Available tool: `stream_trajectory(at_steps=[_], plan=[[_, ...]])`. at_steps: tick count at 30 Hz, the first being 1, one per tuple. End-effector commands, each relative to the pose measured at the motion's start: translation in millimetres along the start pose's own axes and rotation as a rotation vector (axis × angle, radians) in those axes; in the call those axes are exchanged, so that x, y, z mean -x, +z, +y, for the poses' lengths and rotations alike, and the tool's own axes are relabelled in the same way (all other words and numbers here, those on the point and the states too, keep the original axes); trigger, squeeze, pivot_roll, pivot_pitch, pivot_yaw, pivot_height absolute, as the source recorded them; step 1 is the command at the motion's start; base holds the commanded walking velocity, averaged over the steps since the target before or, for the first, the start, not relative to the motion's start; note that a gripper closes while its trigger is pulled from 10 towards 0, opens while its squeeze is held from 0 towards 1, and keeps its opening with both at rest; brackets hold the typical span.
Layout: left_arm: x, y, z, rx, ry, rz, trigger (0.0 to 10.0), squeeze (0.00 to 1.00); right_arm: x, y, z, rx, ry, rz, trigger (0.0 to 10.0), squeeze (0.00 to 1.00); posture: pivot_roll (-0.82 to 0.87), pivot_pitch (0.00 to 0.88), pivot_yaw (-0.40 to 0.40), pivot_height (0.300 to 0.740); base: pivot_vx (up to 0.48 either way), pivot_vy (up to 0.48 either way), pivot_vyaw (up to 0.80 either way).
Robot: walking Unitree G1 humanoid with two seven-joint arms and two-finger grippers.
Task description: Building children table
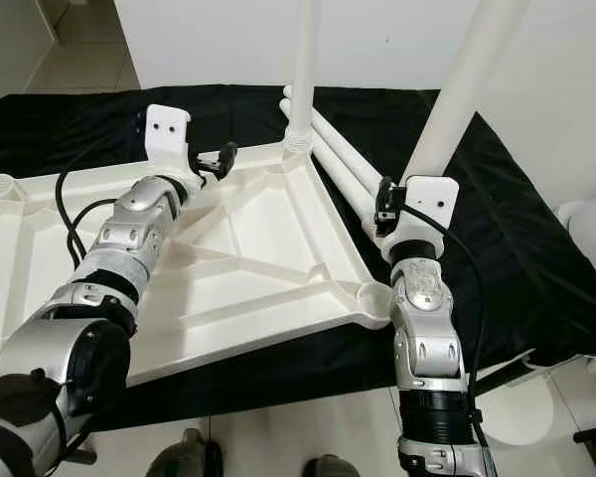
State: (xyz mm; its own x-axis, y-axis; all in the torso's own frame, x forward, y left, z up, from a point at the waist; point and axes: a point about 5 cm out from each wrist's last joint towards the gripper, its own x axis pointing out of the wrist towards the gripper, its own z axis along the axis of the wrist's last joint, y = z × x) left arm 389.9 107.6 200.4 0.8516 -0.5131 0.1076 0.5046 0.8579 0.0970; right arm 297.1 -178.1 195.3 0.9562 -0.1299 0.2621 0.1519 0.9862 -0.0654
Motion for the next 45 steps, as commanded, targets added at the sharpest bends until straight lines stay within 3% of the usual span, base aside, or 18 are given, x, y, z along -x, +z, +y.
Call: stream_trajectory(at_steps=[1,2,3,5,8,9,11,22,24,29,35,40,45], plan=[[2.7,1.0,-12.9,-0.038,-0.168,-0.029,10.0,0.0,1.7,3.4,0.4,0.002,0.007,-0.024,10.0,0.0,0.02,0.033,-0.009,0.74,0.0,0.0,0.0],[8.8,-0.6,-17.0,-0.062,-0.25,-0.036,10.0,0.0,2.1,3.1,0.4,0.002,0.009,-0.022,10.0,0.0,0.02,0.033,-0.009,0.74,0.0,0.0,0.0],[8.8,-0.6,-17.0,-0.062,-0.25,-0.036,10.0,0.0,2.1,3.1,0.4,0.002,0.009,-0.022,10.0,0.0,0.02,0.033,-0.009,0.74,0.0,0.0,0.0],[23.8,-2.2,-23.9,-0.095,-0.424,-0.041,10.0,0.0,2.7,2.2,1.6,-0.001,0.021,-0.018,10.0,0.0,0.02,0.036,-0.013,0.74,0.0,0.0,0.0],[30.1,-1.4,-26.3,-0.071,-0.501,-0.033,10.0,0.0,3.0,2.1,3.4,-0.006,0.034,-0.016,10.0,0.0,0.03,0.039,-0.021,0.74,0.0,0.0,0.0],[39.5,0.9,-31.7,-0.067,-0.609,-0.031,10.0,0.0,4.0,2.1,7.8,-0.013,0.069,-0.017,10.0,0.0,0.04,0.039,-0.022,0.74,0.0,0.0,0.0],[42.9,1.2,-34.1,-0.068,-0.637,-0.028,10.0,0.0,4.6,2.1,9.5,-0.015,0.082,-0.018,10.0,0.0,0.04,0.039,-0.022,0.74,0.0,0.0,0.0],[49.5,-15.2,-49.1,-0.032,-0.659,0.078,10.0,0.0,19.3,-9.3,16.5,-0.055,0.17,0.008,10.0,0.0,0.03,0.031,-0.019,0.74,0.0,0.0,0.0],[54.5,-17.5,-58.5,-0.032,-0.694,0.1,10.0,0.0,31.0,-18.7,20.3,-0.065,0.236,0.034,10.0,0.0,0.04,0.019,-0.023,0.74,0.0,0.0,0.0],[60.0,-15.4,-61.9,-0.036,-0.726,0.097,10.0,0.0,39.0,-22.0,22.4,-0.066,0.279,0.044,10.0,0.0,0.04,0.016,-0.026,0.74,0.0,0.0,0.0],[71.0,-10.9,-67.5,-0.003,-0.793,0.091,10.0,0.0,63.1,-26.0,29.0,-0.052,0.403,0.059,10.0,0.0,0.04,0.016,-0.025,0.74,0.0,0.0,0.0],[72.5,-9.0,-68.6,-0.005,-0.795,0.089,10.0,0.0,71.5,-28.9,27.9,-0.047,0.429,0.071,10.0,0.0,0.04,0.019,-0.022,0.74,0.0,0.0,0.0],[72.8,-7.4,-69.5,-0.001,-0.789,0.097,10.0,0.0,77.9,-36.5,16.5,-0.066,0.39,0.099,10.0,0.0,0.03,0.03,-0.017,0.74,0.0,0.0,0.0]])
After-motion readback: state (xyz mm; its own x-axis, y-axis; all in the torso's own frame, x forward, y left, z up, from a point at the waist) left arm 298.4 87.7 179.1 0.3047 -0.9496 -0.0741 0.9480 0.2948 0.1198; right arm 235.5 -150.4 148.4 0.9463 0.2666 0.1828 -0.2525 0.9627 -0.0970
